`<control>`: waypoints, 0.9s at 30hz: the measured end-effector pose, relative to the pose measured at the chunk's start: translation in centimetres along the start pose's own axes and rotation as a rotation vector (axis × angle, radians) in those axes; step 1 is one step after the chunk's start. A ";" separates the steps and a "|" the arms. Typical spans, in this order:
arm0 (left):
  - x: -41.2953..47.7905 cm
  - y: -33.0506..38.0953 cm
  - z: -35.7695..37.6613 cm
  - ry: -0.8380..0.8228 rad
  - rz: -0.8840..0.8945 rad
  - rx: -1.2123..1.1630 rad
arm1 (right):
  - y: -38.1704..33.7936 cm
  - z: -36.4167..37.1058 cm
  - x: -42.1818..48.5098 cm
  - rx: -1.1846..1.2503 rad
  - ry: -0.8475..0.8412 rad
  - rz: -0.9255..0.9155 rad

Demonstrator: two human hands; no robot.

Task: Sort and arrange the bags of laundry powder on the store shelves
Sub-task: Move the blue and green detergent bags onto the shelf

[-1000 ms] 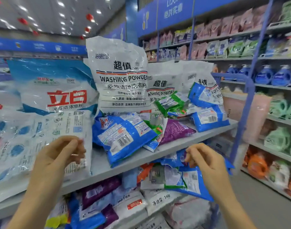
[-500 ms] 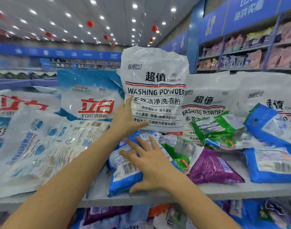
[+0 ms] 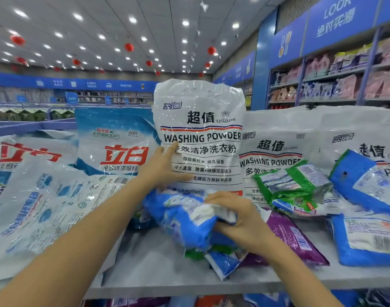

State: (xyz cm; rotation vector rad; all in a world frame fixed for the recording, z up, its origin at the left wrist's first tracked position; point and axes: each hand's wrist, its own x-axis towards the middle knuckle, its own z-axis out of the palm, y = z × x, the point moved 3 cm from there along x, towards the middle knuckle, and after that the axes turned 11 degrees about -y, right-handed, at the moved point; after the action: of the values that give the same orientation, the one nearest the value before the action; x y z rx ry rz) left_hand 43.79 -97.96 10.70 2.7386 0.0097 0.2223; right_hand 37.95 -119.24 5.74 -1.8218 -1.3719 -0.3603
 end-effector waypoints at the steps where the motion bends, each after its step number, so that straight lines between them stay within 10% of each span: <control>1: -0.1 0.0 -0.5 -0.062 0.006 -0.069 | 0.4 -0.8 -0.2 0.133 0.057 0.047; 9: -2.1 -1.3 -3.1 -0.217 -0.033 -0.785 | 3.6 -3.1 -1.6 0.812 0.614 0.300; 18: -7.4 0.6 1.6 0.209 0.090 -0.761 | 2.7 -3.6 -1.7 1.401 0.794 0.179; 23: -10.4 4.3 5.7 -0.296 0.035 -1.554 | 0.7 -2.2 -0.3 1.449 0.765 0.090; 27: -10.4 6.5 5.0 -0.255 0.170 -1.960 | 0.5 0.7 -0.5 1.466 0.734 0.208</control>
State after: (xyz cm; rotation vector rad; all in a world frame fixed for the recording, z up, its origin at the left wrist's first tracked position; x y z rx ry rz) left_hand 34.17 -106.26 7.06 0.7871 -0.3193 -0.0924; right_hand 38.08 -119.12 4.75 -0.4681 -0.5361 0.1216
